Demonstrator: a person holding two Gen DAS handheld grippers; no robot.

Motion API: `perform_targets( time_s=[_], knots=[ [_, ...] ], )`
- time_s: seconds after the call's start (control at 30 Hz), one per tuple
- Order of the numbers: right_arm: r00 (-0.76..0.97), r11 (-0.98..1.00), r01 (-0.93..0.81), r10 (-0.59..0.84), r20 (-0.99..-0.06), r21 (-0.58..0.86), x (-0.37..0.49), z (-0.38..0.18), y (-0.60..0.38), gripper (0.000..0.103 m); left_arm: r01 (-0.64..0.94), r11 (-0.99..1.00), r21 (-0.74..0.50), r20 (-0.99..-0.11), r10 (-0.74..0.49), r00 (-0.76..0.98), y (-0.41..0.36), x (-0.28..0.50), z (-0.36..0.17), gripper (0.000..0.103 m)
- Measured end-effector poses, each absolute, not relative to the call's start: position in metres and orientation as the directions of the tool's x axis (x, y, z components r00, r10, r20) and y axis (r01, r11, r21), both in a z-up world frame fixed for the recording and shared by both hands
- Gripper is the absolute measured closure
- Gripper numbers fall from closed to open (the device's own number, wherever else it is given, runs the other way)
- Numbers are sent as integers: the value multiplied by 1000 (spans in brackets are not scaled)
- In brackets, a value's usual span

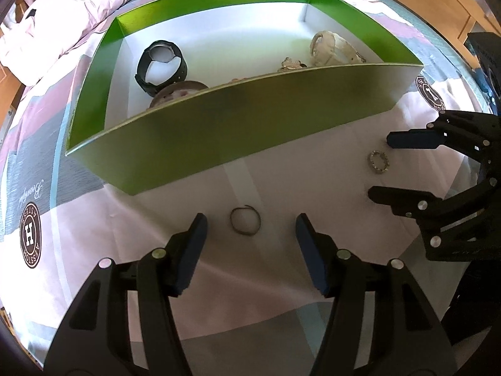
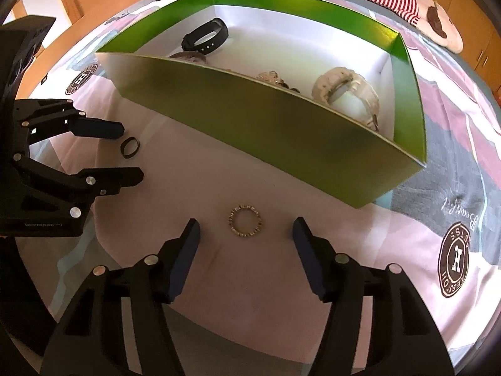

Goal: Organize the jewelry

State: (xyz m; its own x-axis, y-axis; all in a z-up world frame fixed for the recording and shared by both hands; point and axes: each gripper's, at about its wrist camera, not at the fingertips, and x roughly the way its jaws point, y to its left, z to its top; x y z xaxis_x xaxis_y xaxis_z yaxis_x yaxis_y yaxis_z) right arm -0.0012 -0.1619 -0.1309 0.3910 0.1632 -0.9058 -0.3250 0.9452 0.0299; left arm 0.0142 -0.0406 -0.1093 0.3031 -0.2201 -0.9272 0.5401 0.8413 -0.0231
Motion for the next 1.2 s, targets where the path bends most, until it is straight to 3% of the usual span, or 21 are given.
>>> perform_targets(
  time_s=[0.27,0.33,0.37,0.5,0.67,0.9,1.03,1.13,1.2],
  knots=[
    [400,943,-332,159,-903,19,-1,-132,-158,43,529,848,-21,-923,-220,317,-41,14,-108,65],
    [400,941,-338,169,-901,26,-2,-131,-156,50,528,849,-23,-922,-222,317,-40,14,-108,68],
    [399,940,-339,180,-899,37,-1,-130,-156,59,528,849,-23,-922,-222,316,-39,15,-108,69],
    [394,943,-327,188,-900,54,-1,-130,-159,71,532,846,-23,-922,-223,315,-37,16,-108,69],
    [400,945,-320,195,-896,63,0,-128,-161,82,548,836,-26,-923,-230,308,-40,13,-108,59],
    [418,951,-298,212,-883,88,-1,-124,-166,81,550,835,-29,-923,-233,306,-43,12,-108,59],
    [420,949,-292,237,-876,117,-1,-120,-171,79,546,837,-32,-922,-235,307,-42,13,-108,69],
    [418,951,-291,229,-879,109,-1,-121,-171,62,543,839,-33,-922,-235,309,-41,13,-108,75],
    [413,950,-293,226,-882,107,-1,-122,-170,59,545,838,-37,-921,-240,307,-41,13,-107,79]
  ],
)
